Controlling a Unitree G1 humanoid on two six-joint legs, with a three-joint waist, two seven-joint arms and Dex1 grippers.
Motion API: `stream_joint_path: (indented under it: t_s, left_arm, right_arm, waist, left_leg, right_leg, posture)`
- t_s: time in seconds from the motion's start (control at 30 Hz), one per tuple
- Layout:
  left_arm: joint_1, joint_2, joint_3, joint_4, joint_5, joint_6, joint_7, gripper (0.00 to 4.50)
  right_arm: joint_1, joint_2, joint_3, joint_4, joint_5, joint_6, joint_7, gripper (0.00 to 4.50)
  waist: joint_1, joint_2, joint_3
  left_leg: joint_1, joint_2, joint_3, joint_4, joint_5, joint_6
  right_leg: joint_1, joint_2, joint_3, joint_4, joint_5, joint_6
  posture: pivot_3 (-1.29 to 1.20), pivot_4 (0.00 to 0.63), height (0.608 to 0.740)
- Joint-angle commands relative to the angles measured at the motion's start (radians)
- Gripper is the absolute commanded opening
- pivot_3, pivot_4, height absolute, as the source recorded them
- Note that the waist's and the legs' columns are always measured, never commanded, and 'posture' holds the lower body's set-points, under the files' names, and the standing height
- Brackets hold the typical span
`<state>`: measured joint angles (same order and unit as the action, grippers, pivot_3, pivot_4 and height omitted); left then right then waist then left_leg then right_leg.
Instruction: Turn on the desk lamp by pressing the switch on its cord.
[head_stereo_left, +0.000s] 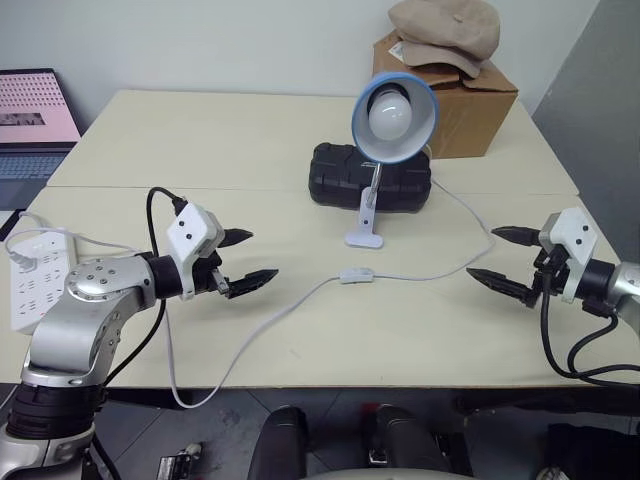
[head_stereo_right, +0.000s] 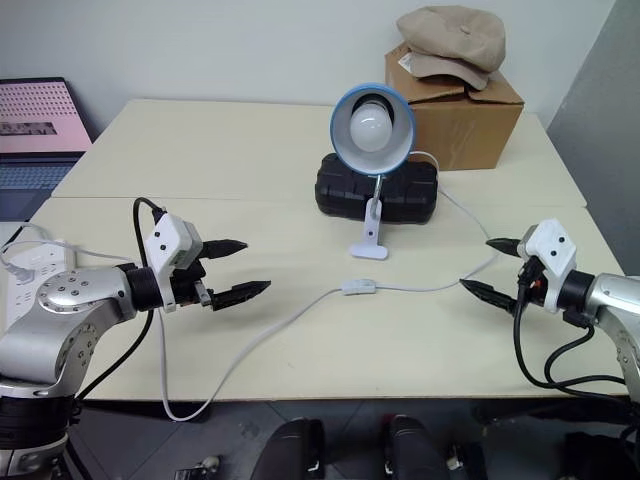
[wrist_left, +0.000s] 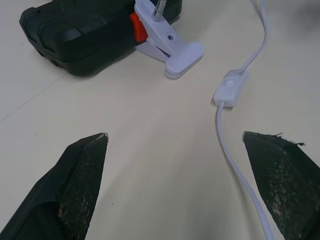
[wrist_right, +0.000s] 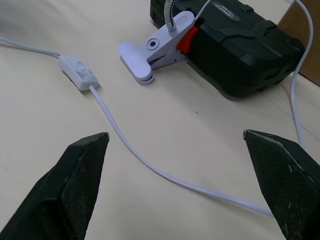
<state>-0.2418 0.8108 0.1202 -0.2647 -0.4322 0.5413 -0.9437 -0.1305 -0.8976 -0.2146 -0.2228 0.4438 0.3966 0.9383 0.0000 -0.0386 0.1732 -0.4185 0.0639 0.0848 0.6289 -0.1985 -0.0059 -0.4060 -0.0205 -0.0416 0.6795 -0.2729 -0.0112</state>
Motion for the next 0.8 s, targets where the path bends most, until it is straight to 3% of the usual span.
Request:
stream_joint_path:
  t_s: [0.03,0.37,0.8]
  left_arm:
    - [0.008,0.003,0.019,-0.012,-0.017,-0.024,-0.018,4.48]
    - [-0.013,-0.024,0.039,0.007,-0.01,-0.058,0.023,4.48]
    - [-0.049,-0.001,0.003,0.101,0.033,-0.16,-0.052,4.48]
  right_arm:
    - [-0.022,-0.006,-0.008,-0.012,-0.014,-0.029,0.008,4.5]
    - [-0.058,0.003,0.021,-0.014,-0.03,-0.028,0.015,4.5]
    - [-0.038,0.038,0.042,-0.079,-0.018,0.028,-0.023,4.5]
  waist:
    - [0.0,0.0,0.0]
    - [0.0,0.0,0.0]
    - [0.0,0.0,0.0]
  left_leg:
    - [0.0,0.0,0.0,0.0,0.0,0.0]
    - [0.0,0.0,0.0,0.0,0.0,0.0]
    - [0.0,0.0,0.0,0.0,0.0,0.0]
  right_leg:
    - [0.0,0.0,0.0,0.0,0.0,0.0]
    - [0.0,0.0,0.0,0.0,0.0,0.0]
    - [0.0,0.0,0.0,0.0,0.0,0.0]
  posture:
    - [0.0,0.15,0.74]
    - [0.0,0.15,0.74]
    - [0.0,0.15,0.74]
